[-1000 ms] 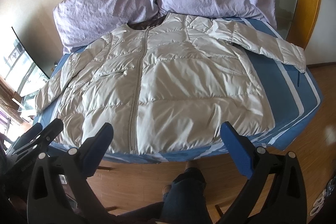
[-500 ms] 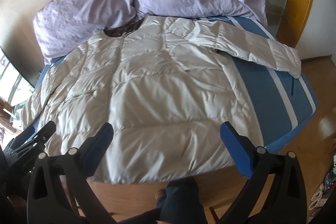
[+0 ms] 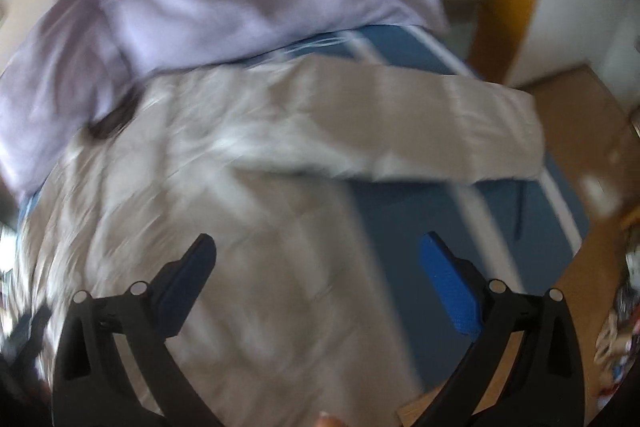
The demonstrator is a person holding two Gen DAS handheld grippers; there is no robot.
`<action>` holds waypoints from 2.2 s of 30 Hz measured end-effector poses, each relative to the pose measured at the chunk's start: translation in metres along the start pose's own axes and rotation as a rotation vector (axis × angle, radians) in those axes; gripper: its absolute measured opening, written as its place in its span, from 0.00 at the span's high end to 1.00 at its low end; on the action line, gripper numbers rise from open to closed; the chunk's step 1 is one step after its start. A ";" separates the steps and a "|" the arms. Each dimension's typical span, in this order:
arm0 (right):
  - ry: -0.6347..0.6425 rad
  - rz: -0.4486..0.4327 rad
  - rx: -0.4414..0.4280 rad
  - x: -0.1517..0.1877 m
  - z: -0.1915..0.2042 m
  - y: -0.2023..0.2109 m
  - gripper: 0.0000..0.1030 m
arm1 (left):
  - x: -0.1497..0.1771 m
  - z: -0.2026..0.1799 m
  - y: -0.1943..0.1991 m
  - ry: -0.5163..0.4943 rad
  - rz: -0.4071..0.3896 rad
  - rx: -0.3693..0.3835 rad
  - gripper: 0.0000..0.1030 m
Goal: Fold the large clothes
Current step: 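Reach the right gripper to the jacket sleeve cuff and close on it, then carry the sleeve cuff with the right gripper across the jacket body and release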
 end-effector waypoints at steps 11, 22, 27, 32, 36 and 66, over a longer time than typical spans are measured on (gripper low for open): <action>-0.377 0.023 0.199 -0.068 -0.180 -0.058 0.17 | -0.009 -0.004 -0.025 0.023 0.049 -0.034 0.01; -0.525 0.037 0.161 -0.041 -0.237 -0.073 0.36 | -0.009 -0.005 -0.031 0.022 0.067 -0.017 0.01; -0.521 0.005 0.129 -0.031 -0.229 -0.073 0.58 | -0.007 -0.005 -0.030 0.019 0.068 -0.003 0.01; -0.468 -0.012 0.117 -0.038 -0.211 -0.074 0.80 | -0.004 0.004 -0.030 0.037 0.072 0.008 0.01; -0.369 -0.067 0.159 -0.054 -0.183 -0.061 0.83 | -0.003 0.014 -0.027 0.059 0.070 0.018 0.01; 0.327 0.151 -0.435 -0.020 0.290 -0.094 0.84 | 0.003 0.123 -0.010 0.253 0.024 0.021 0.01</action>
Point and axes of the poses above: each gripper's, at about its wrist camera, not at the fingertips, and y roughly against the way its jaws point, z to its left, x to its underside, the point moved 3 cm from there along -y, roughly the way its jaws point, and after that the axes turned 7 degrees about -x, right-handed, at the moved point
